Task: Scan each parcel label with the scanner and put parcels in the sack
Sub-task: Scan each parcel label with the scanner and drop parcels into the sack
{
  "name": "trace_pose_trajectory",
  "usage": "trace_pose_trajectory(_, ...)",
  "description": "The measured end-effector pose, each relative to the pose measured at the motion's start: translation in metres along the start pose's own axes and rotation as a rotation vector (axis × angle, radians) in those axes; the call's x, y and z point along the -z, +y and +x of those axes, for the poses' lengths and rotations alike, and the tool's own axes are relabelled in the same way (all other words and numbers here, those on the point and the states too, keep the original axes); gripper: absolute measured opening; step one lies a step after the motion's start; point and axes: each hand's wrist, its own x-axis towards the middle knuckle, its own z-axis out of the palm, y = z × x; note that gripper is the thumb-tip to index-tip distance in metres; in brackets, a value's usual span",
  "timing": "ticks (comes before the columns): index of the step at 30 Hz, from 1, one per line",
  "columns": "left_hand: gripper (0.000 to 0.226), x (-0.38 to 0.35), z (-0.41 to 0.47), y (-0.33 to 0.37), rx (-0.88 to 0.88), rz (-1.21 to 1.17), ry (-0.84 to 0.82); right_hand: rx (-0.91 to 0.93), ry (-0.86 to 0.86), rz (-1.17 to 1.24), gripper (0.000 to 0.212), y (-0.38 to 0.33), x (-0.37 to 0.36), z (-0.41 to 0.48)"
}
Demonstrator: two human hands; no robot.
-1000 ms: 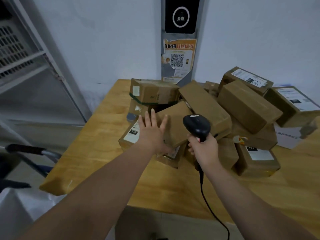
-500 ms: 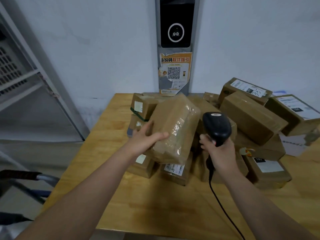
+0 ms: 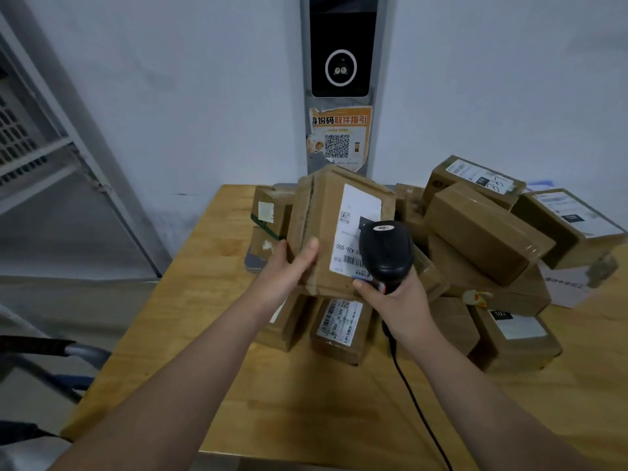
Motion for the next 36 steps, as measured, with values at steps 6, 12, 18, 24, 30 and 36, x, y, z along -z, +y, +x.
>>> trace_pose_trajectory(6, 0.132, 0.007, 0.011, 0.000, 0.014, 0.040, -0.037, -0.011, -0.006, -0.025, 0.053, -0.005, 0.007, -0.004)
trace_pose_trajectory(12, 0.118, 0.025, 0.004, 0.034, -0.414, 0.954, 0.145, 0.077, 0.120, 0.083, 0.059, -0.041, 0.039, 0.015)
trace_pose_trajectory(18, 0.123, 0.030, 0.007, 0.086, -0.579, 1.437, 0.000, 0.153, -0.171, -0.244, 0.094, -0.069, 0.060, 0.034)
trace_pose_trajectory(24, 0.127, 0.023, 0.005, 0.114, -0.609, 1.542, -0.183, 0.407, -0.357, -0.731, 0.117, -0.079, 0.056, 0.040)
trace_pose_trajectory(30, 0.125, 0.024, 0.005, 0.113, -0.563, 1.503, -0.233, 0.383, -0.446, -0.857, 0.121, -0.066, 0.057, 0.048)
trace_pose_trajectory(36, 0.111, 0.023, 0.007, 0.101, -0.671, 1.053, 0.191, 0.201, -0.227, -0.389, 0.087, -0.066, 0.051, 0.050)
